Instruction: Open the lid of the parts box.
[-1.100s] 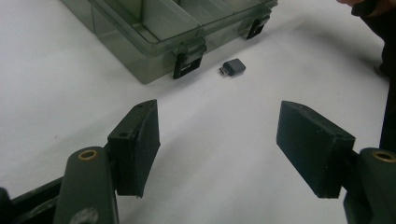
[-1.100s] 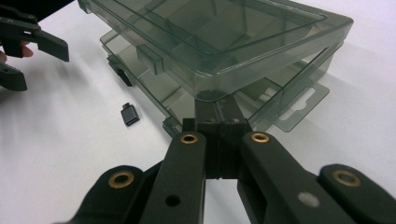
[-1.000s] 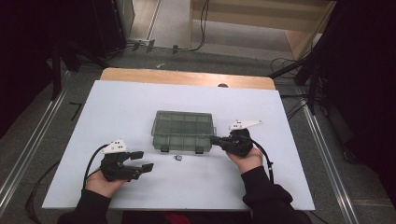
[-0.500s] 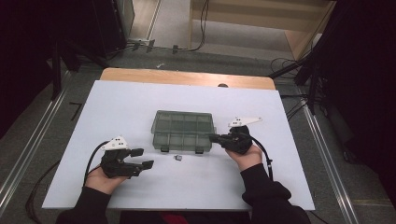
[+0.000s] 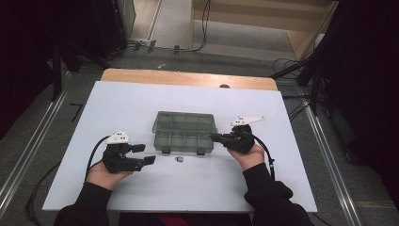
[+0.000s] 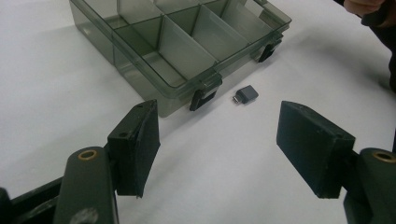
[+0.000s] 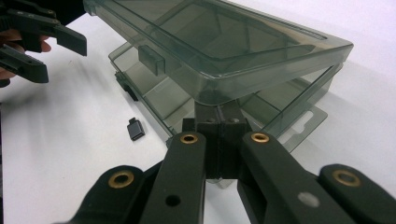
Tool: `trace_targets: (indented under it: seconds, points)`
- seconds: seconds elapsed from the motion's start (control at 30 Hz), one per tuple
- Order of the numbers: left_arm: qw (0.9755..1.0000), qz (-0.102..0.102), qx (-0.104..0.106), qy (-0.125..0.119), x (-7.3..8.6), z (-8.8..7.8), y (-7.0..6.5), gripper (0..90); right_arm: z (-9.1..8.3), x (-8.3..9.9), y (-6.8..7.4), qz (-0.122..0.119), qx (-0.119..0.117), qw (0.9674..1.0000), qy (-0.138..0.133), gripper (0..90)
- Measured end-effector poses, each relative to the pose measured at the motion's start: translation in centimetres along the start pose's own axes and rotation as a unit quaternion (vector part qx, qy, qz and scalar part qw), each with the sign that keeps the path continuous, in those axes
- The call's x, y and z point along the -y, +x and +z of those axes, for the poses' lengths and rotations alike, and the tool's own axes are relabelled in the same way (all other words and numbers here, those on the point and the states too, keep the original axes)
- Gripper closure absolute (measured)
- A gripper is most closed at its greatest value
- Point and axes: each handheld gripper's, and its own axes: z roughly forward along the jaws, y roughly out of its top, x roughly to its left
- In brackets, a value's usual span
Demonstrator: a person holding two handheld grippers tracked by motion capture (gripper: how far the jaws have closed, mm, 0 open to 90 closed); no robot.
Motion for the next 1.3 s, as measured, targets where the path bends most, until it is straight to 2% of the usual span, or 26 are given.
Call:
trace_targets:
  seconds: [0.43,0.6,0.9,1.0,1.3]
  points:
    - [1.0,0.008,0.0,0.001,-1.4,0.5,0.7,30.5,0.0,-0.2,-0.1,0.004,-0.002,1.0,-0.002,87.9]
    - [1.0,0.004,0.004,0.002,-1.9,0.7,1.1,30.6,-0.1,-0.4,0.0,0.006,-0.002,1.0,-0.001,87.9]
    - [0.9999,-0.002,-0.011,0.001,-2.7,1.2,2.0,30.9,0.1,-0.5,0.0,0.003,-0.004,1.0,-0.001,87.9]
    - [0.9999,0.003,-0.013,0.008,-3.0,1.5,2.2,30.9,0.1,-0.6,0.0,0.002,-0.005,1.0,0.0,87.9]
    - [0.9999,0.0,-0.011,0.01,-3.3,1.9,2.6,32.6,0.2,-0.7,0.0,0.001,-0.006,1.0,-0.001,87.9]
